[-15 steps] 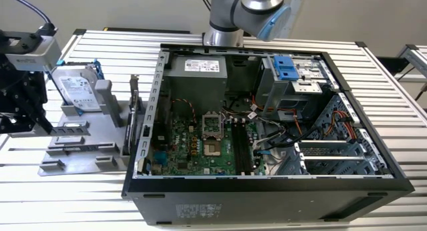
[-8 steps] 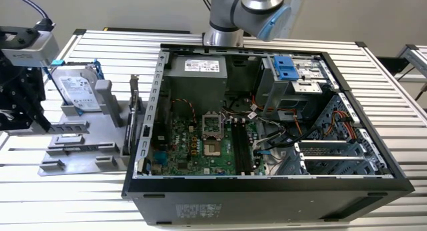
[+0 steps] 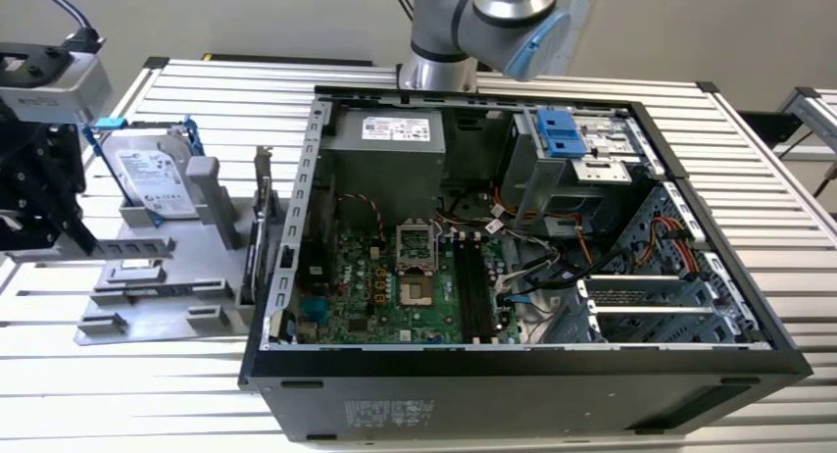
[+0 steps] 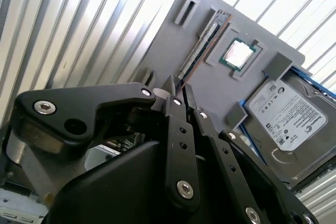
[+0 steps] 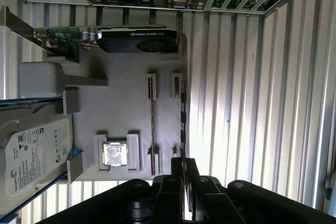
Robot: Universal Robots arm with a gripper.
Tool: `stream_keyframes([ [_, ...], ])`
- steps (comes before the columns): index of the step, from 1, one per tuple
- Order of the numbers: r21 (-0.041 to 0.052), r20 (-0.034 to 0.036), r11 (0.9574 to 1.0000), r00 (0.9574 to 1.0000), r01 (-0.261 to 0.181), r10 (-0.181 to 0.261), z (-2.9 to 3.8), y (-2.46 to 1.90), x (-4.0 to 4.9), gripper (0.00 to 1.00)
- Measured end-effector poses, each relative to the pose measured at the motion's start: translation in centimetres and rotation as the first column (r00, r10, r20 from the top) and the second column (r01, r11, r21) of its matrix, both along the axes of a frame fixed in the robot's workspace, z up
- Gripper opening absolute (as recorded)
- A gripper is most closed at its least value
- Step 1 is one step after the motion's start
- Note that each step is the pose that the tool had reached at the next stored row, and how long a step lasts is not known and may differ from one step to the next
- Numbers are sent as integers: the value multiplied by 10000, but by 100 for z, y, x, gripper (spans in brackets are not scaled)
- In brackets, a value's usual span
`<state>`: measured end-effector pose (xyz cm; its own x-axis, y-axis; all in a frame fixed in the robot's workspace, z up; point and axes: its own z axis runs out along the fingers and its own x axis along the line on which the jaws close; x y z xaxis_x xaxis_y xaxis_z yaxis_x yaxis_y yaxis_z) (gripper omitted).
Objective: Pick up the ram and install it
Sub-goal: 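Pick up the ram and move it above insertion slot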
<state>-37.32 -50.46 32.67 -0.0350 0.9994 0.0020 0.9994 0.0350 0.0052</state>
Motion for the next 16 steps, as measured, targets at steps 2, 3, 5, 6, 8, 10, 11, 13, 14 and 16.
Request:
stream_keyframes([
  [2, 1, 1, 10000, 10000, 3, -3, 9, 0, 0, 0],
  [3, 0, 1, 10000, 10000, 4, -4, 14, 0, 0, 0],
  [5, 0, 0, 10000, 10000, 6, -6, 25, 0, 0, 0],
  [6, -1, 0, 10000, 10000, 8, -8, 29, 0, 0, 0],
  [8, 0, 1, 10000, 10000, 11, -11, 37, 0, 0, 0],
  [10, 1, 1, 10000, 10000, 13, -13, 45, 0, 0, 0],
  [11, 0, 0, 10000, 10000, 14, -14, 50, 0, -1, 0],
  [13, 0, 1, 10000, 10000, 16, -16, 58, 0, -1, 0],
  [14, 0, 0, 10000, 10000, 17, -17, 63, 0, -1, 0],
  [16, -1, -1, 10000, 10000, 19, -19, 73, 0, -1, 0],
])
